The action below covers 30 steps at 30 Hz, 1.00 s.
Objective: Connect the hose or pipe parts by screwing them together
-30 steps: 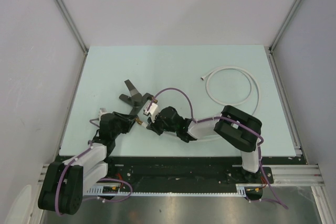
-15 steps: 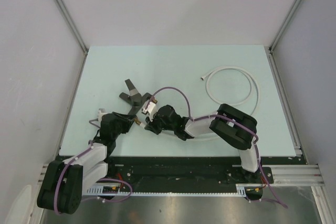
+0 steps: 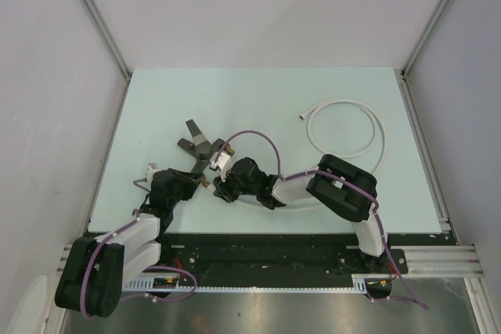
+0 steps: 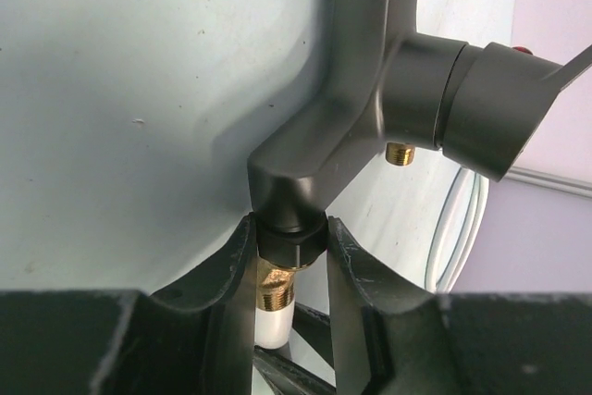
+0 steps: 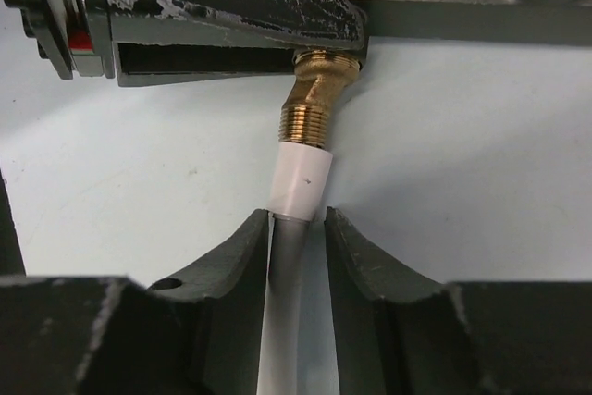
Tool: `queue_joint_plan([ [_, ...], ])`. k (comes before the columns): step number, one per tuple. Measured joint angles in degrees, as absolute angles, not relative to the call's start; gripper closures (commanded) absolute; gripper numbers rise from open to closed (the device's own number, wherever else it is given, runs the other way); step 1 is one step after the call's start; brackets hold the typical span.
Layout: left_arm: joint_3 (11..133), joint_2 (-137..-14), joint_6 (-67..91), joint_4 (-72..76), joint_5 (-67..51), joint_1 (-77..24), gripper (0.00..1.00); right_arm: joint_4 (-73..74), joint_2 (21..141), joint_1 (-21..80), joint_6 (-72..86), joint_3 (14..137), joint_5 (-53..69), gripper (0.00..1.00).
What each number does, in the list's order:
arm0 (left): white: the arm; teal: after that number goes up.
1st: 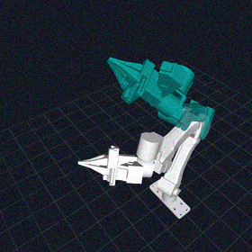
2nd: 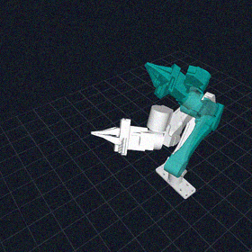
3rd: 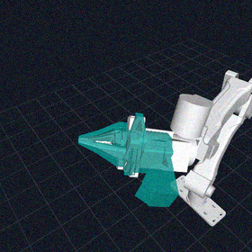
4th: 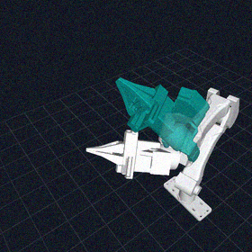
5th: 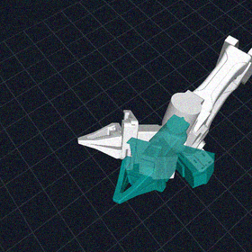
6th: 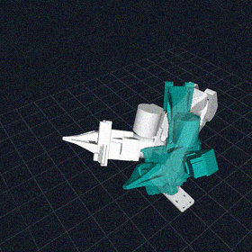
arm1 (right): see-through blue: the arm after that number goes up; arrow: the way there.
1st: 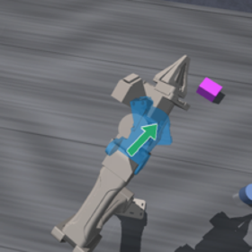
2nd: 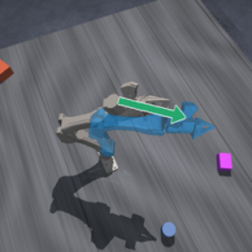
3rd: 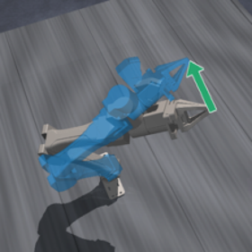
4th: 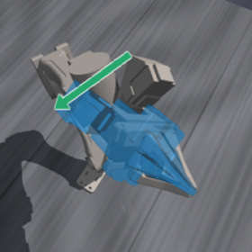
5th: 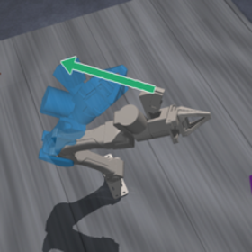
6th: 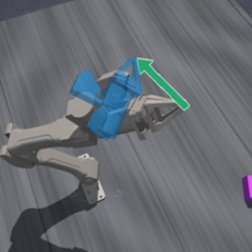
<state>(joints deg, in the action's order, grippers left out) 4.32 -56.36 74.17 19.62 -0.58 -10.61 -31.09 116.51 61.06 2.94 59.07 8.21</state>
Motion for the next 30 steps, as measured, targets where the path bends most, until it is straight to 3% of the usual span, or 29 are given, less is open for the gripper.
queue_joint_plan([
  [8, 3.84, -56.36, 74.76, 19.81, -2.15, -11.51, 1.00, -31.88, 117.54, 61.08, 3.70, 60.03, 7.86, 0.73],
  [12, 3.66, -56.36, 75.00, 20.10, -2.15, -11.51, 1.00, -32.18, 117.64, 61.08, 4.10, 60.03, 7.79, 1.00],
  [30, 3.29, -54.94, 79.22, 20.49, -0.05, -12.38, 1.00, -35.00, 117.75, 61.17, 7.51, 59.99, 5.08, 1.00],
])
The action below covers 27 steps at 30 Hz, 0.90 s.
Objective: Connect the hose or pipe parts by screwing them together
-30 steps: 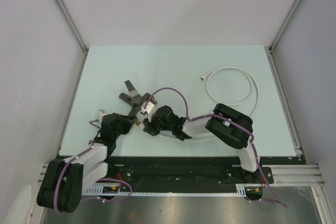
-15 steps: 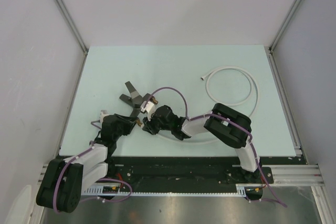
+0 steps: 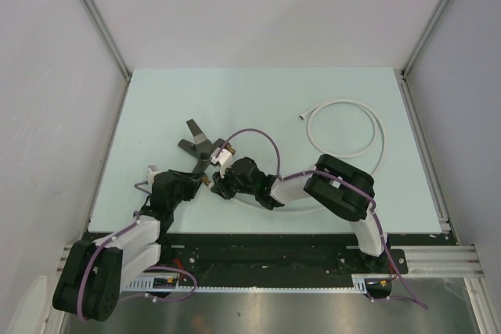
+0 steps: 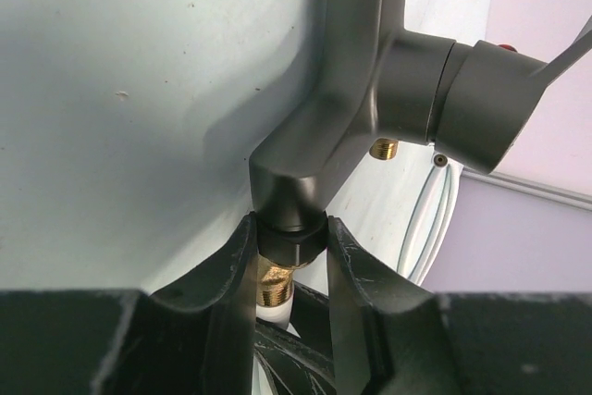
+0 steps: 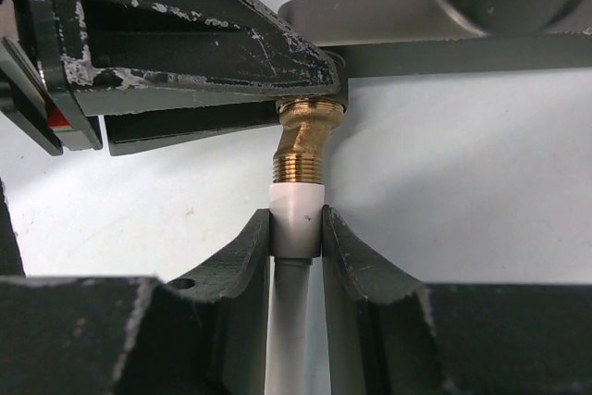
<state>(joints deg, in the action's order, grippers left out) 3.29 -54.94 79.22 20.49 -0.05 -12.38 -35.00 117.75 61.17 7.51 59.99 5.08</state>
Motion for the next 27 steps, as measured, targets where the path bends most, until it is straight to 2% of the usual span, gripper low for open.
queue_joint_plan([
  [14, 3.09, -54.63, 79.57, 20.56, 0.36, -12.99, 1.00, -34.54, 117.54, 60.60, 7.07, 59.99, 6.13, 1.00],
  [27, 2.68, -49.41, 79.66, 19.99, 0.58, -13.91, 1.00, -37.36, 117.56, 54.63, 16.93, 59.88, 20.86, 1.00],
])
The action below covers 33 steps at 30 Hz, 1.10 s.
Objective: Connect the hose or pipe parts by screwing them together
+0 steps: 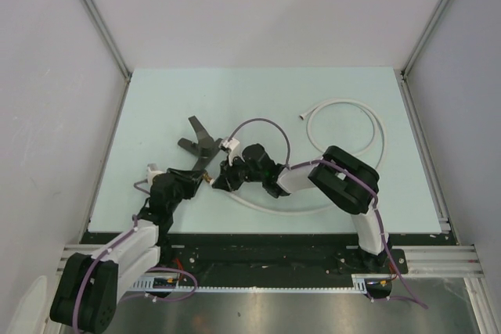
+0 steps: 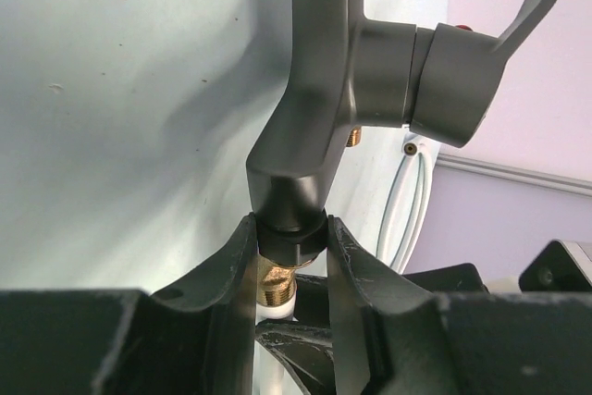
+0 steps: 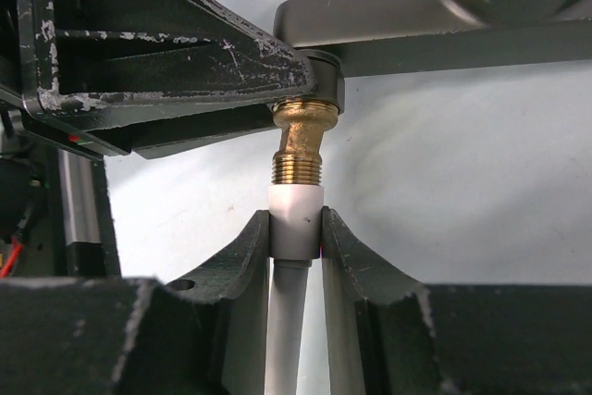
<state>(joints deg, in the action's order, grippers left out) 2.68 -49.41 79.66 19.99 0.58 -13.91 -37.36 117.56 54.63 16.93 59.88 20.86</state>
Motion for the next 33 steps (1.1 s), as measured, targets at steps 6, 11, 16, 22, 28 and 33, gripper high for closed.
queue_joint_plan([
  [6, 2.68, -47.09, 80.09, 20.03, 0.99, -14.15, 1.00, -39.94, 117.84, 52.86, 21.45, 59.83, 24.88, 1.00],
  [11, 2.57, -44.62, 80.12, 19.86, 1.72, -14.17, 1.00, -44.03, 118.89, 51.51, 25.56, 59.81, 28.14, 1.00],
  [16, 2.57, -46.19, 80.36, 21.12, 1.76, -14.26, 1.00, -45.47, 119.59, 50.92, 27.33, 59.79, 29.43, 1.00],
  [22, 2.57, -50.43, 81.10, 23.77, 0.91, -14.61, 0.90, -45.32, 119.59, 50.48, 27.42, 58.83, 29.45, 1.00],
  [28, 2.57, -50.89, 81.03, 23.97, 0.86, -14.72, 0.73, -45.34, 119.70, 50.46, 27.44, 58.70, 29.58, 1.00],
  [33, 2.57, -51.00, 80.99, 23.94, 0.89, -14.76, 0.66, -45.63, 119.98, 50.35, 27.49, 58.70, 29.93, 1.00],
])
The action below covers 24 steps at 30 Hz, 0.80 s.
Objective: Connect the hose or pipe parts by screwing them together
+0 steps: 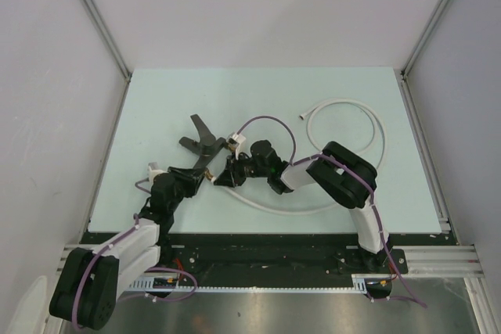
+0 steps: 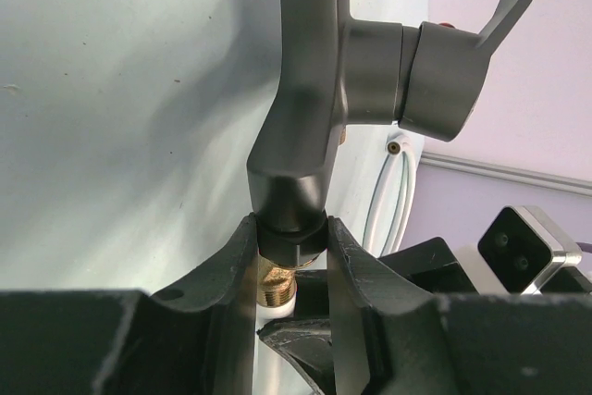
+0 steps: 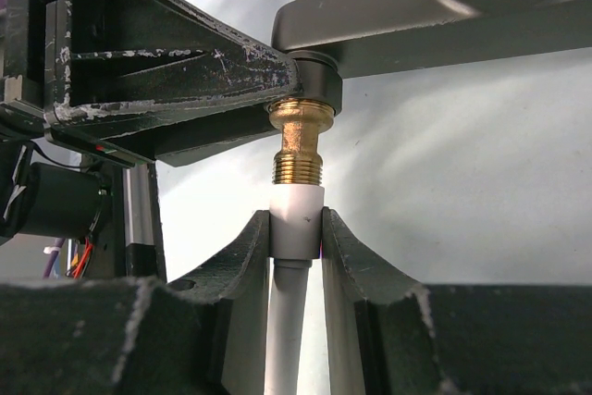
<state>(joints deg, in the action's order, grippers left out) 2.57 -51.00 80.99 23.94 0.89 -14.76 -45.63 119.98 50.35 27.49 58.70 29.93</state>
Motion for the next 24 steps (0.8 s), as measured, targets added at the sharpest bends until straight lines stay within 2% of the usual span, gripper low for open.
queue_joint_plan([
  [1, 2.57, -51.16, 80.99, 23.97, 0.91, -14.76, 0.62, -45.74, 120.11, 50.37, 27.49, 58.70, 29.98, 1.00],
  [6, 2.57, -52.84, 80.40, 23.55, -1.43, -15.53, 0.57, -46.50, 120.70, 50.33, 27.86, 58.70, 29.41, 1.00],
  [11, 2.57, -53.93, 80.09, 23.86, -6.44, -17.45, 0.57, -48.05, 121.51, 50.15, 27.92, 58.70, 28.69, 1.00],
  [21, 2.57, -53.91, 79.00, 24.08, -7.22, -17.45, 0.39, -48.36, 121.73, 50.15, 27.94, 58.70, 28.40, 1.00],
  [24, 2.57, -53.89, 79.00, 23.42, -7.03, -17.45, 0.37, -48.36, 121.73, 50.15, 28.01, 58.70, 28.32, 1.00],
])
